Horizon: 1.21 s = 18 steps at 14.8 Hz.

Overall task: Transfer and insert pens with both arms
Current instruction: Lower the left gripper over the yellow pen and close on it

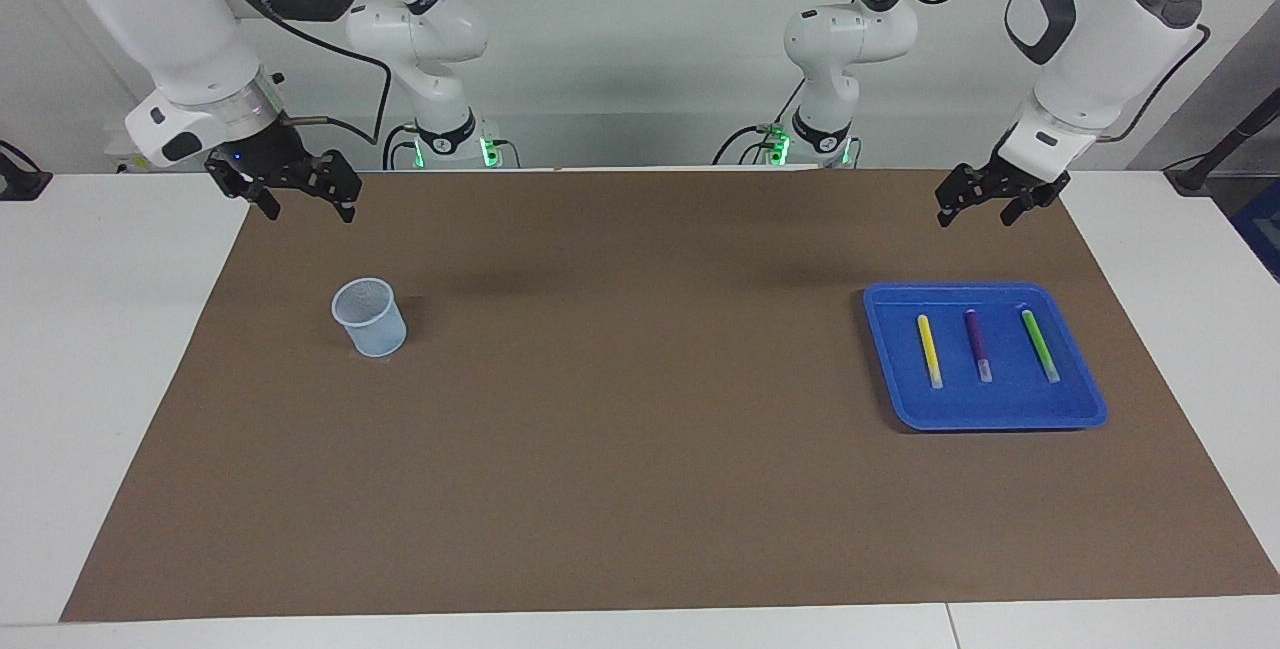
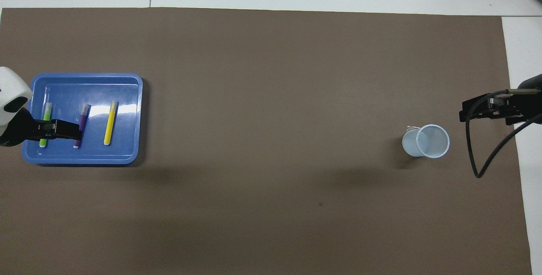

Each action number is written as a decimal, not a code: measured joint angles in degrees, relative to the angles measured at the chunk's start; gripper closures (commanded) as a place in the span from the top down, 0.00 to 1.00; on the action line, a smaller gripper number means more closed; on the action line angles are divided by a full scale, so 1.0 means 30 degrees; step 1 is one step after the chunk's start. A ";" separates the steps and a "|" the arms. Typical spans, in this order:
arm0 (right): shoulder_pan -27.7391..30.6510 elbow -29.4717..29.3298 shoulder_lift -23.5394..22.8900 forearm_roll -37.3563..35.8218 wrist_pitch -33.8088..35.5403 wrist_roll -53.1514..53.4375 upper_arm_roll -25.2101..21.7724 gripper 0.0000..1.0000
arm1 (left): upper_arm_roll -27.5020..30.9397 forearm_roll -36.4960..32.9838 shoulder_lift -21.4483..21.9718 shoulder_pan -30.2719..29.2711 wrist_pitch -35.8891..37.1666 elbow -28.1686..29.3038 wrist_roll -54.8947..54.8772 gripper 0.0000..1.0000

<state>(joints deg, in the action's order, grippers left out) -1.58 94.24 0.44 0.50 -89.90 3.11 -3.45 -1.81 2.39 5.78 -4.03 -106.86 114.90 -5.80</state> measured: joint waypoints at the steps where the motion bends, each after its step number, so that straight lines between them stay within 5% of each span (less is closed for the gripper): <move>1: 0.0000 0.0000 0.0000 0.0000 0.0000 0.0000 0.0000 1.00 | 0.0000 0.0000 -0.0313 -0.0019 -0.0551 0.0212 -0.0144 0.99; 18: 0.0000 0.0000 0.0000 0.0000 0.0000 0.0000 0.0000 1.00 | -0.0139 0.0000 -0.5593 0.0001 -0.7830 0.1194 -0.0516 0.92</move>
<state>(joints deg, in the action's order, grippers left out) -1.58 94.24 0.44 0.50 -89.90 3.11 -3.45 -2.23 2.39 -11.00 -4.03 -130.35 118.48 -7.35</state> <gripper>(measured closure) 0.000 0.084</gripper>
